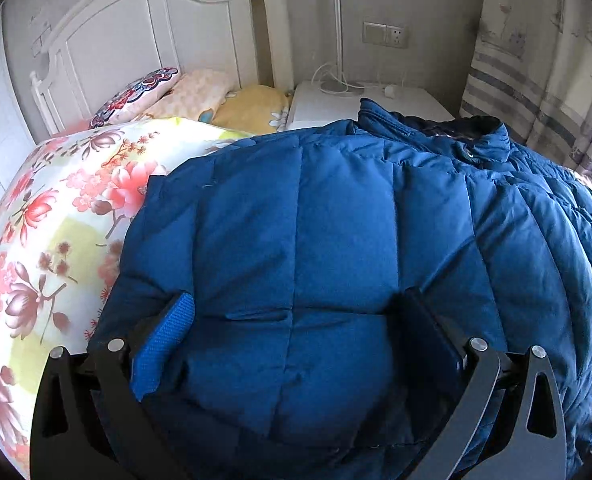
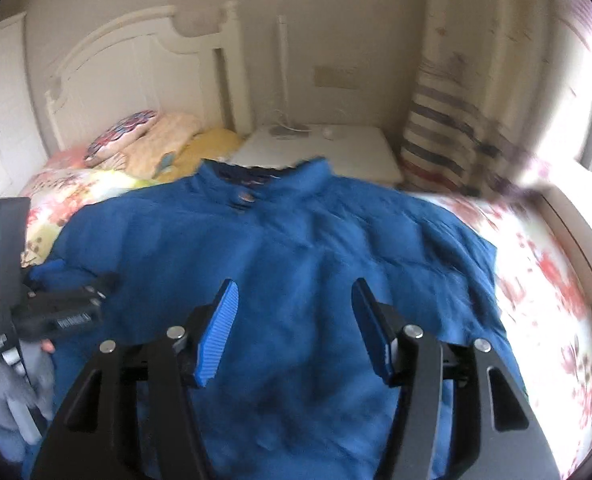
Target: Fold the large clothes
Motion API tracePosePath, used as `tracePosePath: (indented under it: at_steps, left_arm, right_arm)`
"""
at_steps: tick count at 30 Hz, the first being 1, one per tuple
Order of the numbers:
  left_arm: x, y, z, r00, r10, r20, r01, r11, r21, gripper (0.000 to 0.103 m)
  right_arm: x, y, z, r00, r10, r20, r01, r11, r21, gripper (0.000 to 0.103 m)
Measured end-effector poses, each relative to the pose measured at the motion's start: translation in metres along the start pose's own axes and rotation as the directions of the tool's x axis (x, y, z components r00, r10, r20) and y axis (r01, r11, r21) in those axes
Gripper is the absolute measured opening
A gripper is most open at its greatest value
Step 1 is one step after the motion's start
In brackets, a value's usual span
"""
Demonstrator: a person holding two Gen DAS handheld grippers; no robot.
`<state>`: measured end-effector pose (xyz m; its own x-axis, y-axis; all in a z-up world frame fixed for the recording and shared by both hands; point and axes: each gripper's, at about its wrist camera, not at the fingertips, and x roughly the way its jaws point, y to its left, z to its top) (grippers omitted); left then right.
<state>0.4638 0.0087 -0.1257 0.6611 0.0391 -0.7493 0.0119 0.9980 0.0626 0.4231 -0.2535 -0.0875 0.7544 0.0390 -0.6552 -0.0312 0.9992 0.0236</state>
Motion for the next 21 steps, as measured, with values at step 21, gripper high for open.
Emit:
tracePosePath:
  at_steps: [21]
  left_arm:
    - [-0.001,0.001,-0.001,1.0,-0.012,0.0,0.012,1.0,-0.01,0.099]
  right_arm:
    - [0.034,-0.039,-0.024,0.991,-0.097,-0.092,0.1,0.995,0.028,0.062]
